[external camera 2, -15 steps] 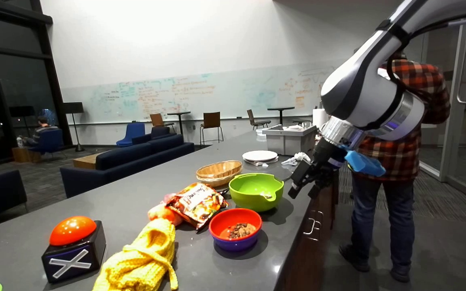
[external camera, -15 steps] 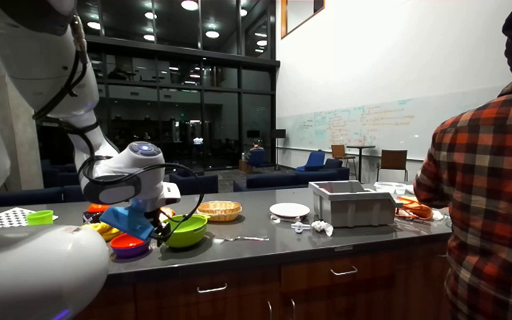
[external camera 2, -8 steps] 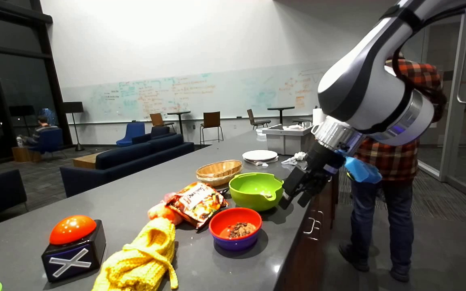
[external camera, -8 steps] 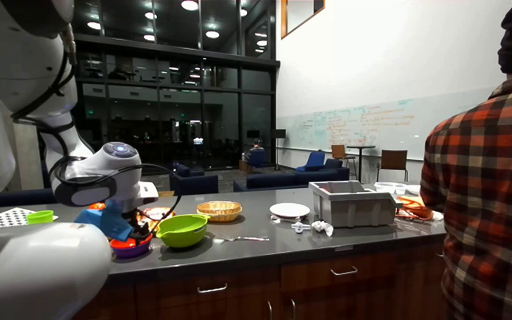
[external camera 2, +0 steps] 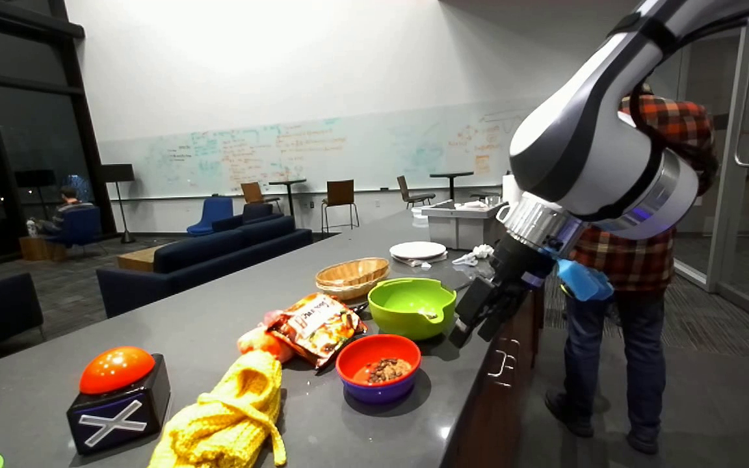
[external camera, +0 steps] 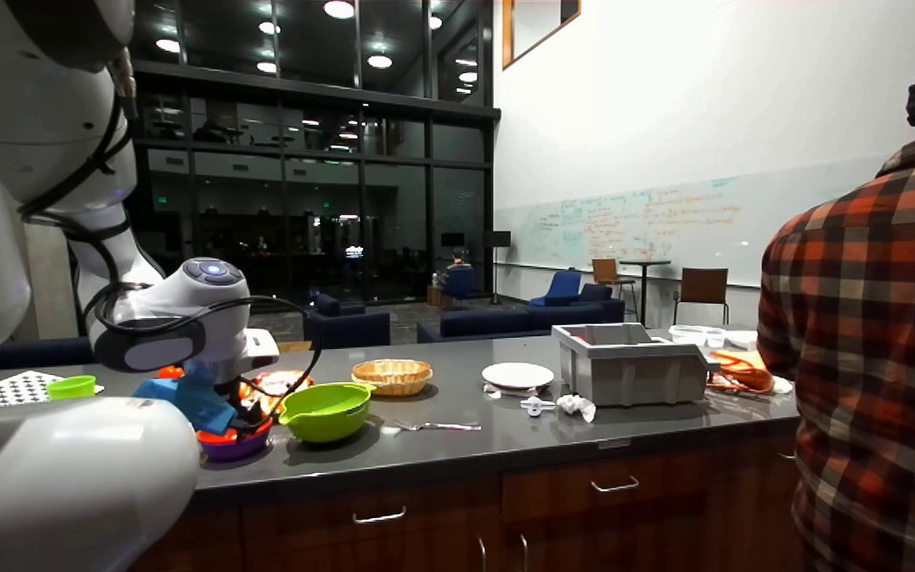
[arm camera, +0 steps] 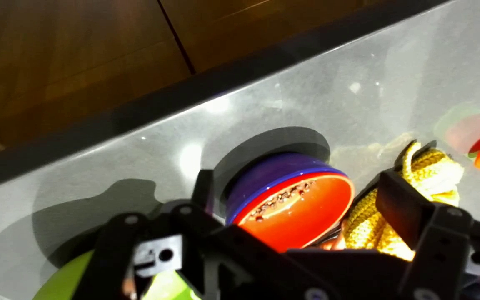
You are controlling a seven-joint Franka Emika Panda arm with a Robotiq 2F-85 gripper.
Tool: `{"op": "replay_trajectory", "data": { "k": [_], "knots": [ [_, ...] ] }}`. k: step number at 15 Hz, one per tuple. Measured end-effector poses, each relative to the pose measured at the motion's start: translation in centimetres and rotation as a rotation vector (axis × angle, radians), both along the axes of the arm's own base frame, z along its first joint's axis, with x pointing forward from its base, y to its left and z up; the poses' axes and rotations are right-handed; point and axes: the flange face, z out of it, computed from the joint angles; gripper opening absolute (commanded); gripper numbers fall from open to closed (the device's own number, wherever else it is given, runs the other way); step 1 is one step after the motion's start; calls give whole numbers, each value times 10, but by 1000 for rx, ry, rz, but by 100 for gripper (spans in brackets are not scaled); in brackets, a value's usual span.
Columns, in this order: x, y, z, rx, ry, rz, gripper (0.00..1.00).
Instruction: Transfer the beans from the blue bowl to the green bowl
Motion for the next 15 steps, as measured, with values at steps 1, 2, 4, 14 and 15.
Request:
{"op": "replay_trajectory", "data": {
  "k": [1,2,4,14,15],
  "knots": [
    [0,0,0,2,4,-1,100],
    [0,-1,-1,4,11,-3,100],
    [-1,-1,-5,11,41,-2,100],
    [7,20,-8,62,146,-13,100],
    [11,25,-5,70,139,-18,100]
  ]
}}
